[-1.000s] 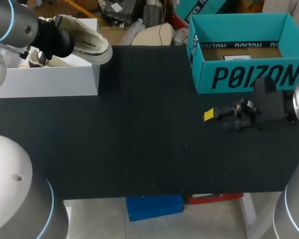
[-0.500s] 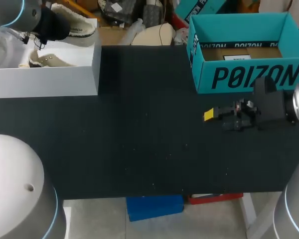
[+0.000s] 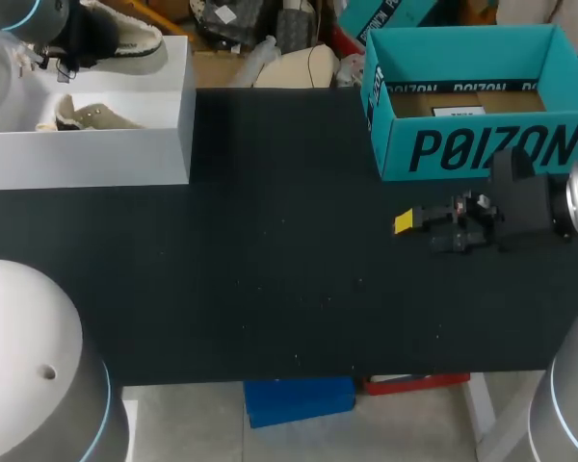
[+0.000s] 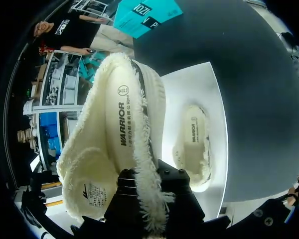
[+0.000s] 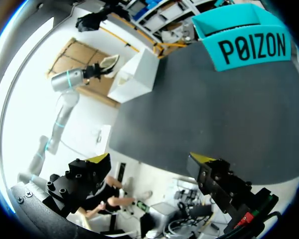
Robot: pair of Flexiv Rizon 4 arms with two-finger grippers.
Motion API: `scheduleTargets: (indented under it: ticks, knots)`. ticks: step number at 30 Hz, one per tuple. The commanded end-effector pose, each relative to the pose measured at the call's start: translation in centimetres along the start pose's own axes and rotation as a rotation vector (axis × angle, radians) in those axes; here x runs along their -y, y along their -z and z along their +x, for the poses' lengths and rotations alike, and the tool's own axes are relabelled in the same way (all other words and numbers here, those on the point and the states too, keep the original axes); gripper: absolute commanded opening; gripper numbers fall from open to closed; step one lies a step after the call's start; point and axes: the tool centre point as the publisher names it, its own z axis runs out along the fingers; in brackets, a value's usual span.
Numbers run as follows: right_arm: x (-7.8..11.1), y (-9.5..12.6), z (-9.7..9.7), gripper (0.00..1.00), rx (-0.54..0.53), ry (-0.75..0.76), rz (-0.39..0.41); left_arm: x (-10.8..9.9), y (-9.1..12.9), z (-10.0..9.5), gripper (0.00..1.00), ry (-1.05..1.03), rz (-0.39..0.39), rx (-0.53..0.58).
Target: Take the shoe out of the shoebox, open the shoe tongue, remove and reinsert the insole, then place the shoe into the shoebox
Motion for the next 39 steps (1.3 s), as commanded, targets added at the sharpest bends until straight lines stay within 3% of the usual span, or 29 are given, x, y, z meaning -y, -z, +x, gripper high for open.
scheduleTargets:
  ticks: [1,16,25,39]
  knots:
    - [0.0,-0.1,0.0,1.00,0.002,0.000,0.001,-1.5,-2.9,-0.8,0.00,0.009,0.000,-0.013]
    - [0.0,-0.1,0.0,1.00,0.002,0.000,0.001,-4.6,-10.5,-0.3,0.00,0.081,-0.005,-0.092]
    - [0.0,-0.1,0.0,1.00,0.002,0.000,0.001,-5.1,-14.5,0.7,0.00,0.094,-0.036,-0.120]
    - [0.0,-0.1,0.0,1.00,0.002,0.000,0.001,-5.8,-17.6,3.0,0.00,0.100,-0.049,-0.173]
